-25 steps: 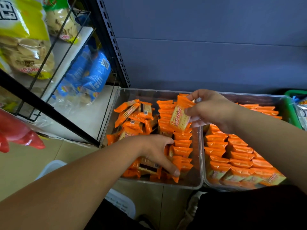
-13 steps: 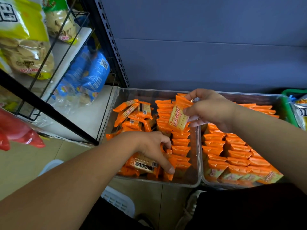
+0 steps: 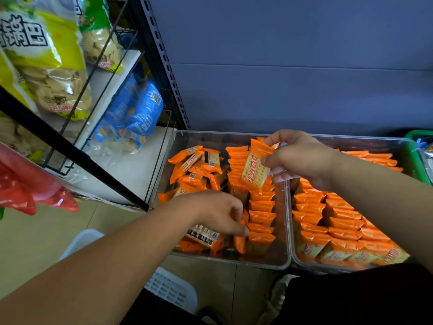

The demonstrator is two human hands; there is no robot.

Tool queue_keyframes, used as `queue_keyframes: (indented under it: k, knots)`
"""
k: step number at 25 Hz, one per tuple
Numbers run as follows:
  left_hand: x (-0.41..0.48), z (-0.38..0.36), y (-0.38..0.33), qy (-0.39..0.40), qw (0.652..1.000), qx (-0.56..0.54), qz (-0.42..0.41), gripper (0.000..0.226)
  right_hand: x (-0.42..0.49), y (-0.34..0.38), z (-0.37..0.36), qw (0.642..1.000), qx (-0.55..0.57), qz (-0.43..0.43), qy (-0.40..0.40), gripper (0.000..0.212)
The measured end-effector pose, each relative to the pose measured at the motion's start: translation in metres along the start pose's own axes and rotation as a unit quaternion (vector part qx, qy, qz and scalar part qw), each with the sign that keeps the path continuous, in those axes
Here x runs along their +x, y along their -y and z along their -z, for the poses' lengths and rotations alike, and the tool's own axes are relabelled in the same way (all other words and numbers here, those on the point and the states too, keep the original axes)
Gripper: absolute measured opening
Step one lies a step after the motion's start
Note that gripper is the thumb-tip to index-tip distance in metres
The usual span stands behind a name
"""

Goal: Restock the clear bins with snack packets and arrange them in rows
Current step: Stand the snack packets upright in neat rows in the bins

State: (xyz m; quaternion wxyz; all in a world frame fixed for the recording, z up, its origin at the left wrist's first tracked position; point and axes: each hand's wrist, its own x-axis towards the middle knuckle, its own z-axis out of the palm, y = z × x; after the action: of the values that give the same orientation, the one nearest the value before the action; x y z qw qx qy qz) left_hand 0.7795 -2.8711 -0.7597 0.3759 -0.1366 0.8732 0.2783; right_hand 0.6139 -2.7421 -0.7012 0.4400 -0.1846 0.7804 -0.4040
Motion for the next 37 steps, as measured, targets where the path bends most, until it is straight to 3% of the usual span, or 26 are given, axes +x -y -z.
queue_keyframes:
  k: [3, 6, 8, 10, 13, 15, 17, 19, 21, 23, 25, 26, 32, 35, 37]
  knots:
    - [0.003, -0.004, 0.002, -0.069, 0.997, 0.019, -0.019, 0.023, 0.0, 0.0, -0.001, 1.0, -0.005, 0.0, 0.004, 0.035]
    - [0.003, 0.006, 0.02, -0.163, 0.983, -0.087, -0.006, 0.021, 0.002, -0.001, 0.002, 1.0, 0.003, -0.002, -0.006, 0.033]
    - [-0.002, 0.019, 0.031, -0.252, 0.954, -0.161, -0.023, 0.022, 0.005, -0.002, 0.003, 1.0, 0.012, 0.0, -0.018, 0.032]
    - [-0.009, 0.035, 0.042, -0.36, 0.891, -0.273, -0.053, 0.023, 0.008, -0.003, 0.003, 0.999, 0.02, 0.002, -0.028, 0.03]
    - [-0.006, 0.051, 0.07, -0.51, 0.772, -0.379, -0.005, 0.015, 0.008, -0.004, 0.001, 0.999, 0.028, 0.004, -0.032, 0.032]
    - [0.0, 0.057, 0.085, -0.536, 0.737, -0.41, 0.032, 0.016, 0.005, -0.006, -0.004, 0.999, 0.029, 0.005, -0.023, 0.035]
    - [0.0, 0.057, 0.088, -0.519, 0.783, -0.33, 0.091, 0.02, 0.004, -0.009, -0.01, 1.0, 0.016, 0.01, -0.01, 0.037]
    - [-0.004, 0.051, 0.078, -0.54, 0.822, -0.12, 0.135, 0.024, 0.005, -0.013, -0.015, 1.0, 0.005, 0.013, -0.005, 0.037]
    - [-0.008, 0.042, 0.052, -0.577, 0.816, -0.017, 0.044, 0.019, 0.008, -0.015, -0.018, 1.0, 0.009, 0.004, -0.01, 0.036]
    - [0.002, 0.025, 0.029, -0.459, 0.888, -0.001, -0.026, 0.014, 0.011, -0.019, -0.021, 1.0, 0.011, -0.004, -0.01, 0.036]
    - [0.015, 0.004, 0.015, -0.253, 0.967, 0.018, 0.013, 0.024, 0.013, -0.021, -0.021, 1.0, 0.0, -0.008, -0.008, 0.038]
    - [0.02, -0.004, 0.014, -0.188, 0.981, 0.025, 0.034, 0.03, 0.013, -0.021, -0.02, 1.0, -0.002, -0.01, -0.009, 0.037]
    - [0.027, -0.01, 0.011, -0.164, 0.986, 0.005, 0.027, 0.025, 0.011, -0.033, -0.033, 0.993, -0.121, -0.014, 0.012, 0.033]
    - [0.025, -0.012, 0.007, -0.173, 0.984, -0.026, 0.006, 0.024, 0.016, -0.037, -0.047, 0.985, -0.175, -0.002, -0.003, 0.052]
    - [0.025, -0.014, 0.009, -0.157, 0.987, -0.027, 0.002, 0.029, 0.022, -0.035, -0.048, 0.979, -0.204, 0.005, -0.025, 0.051]
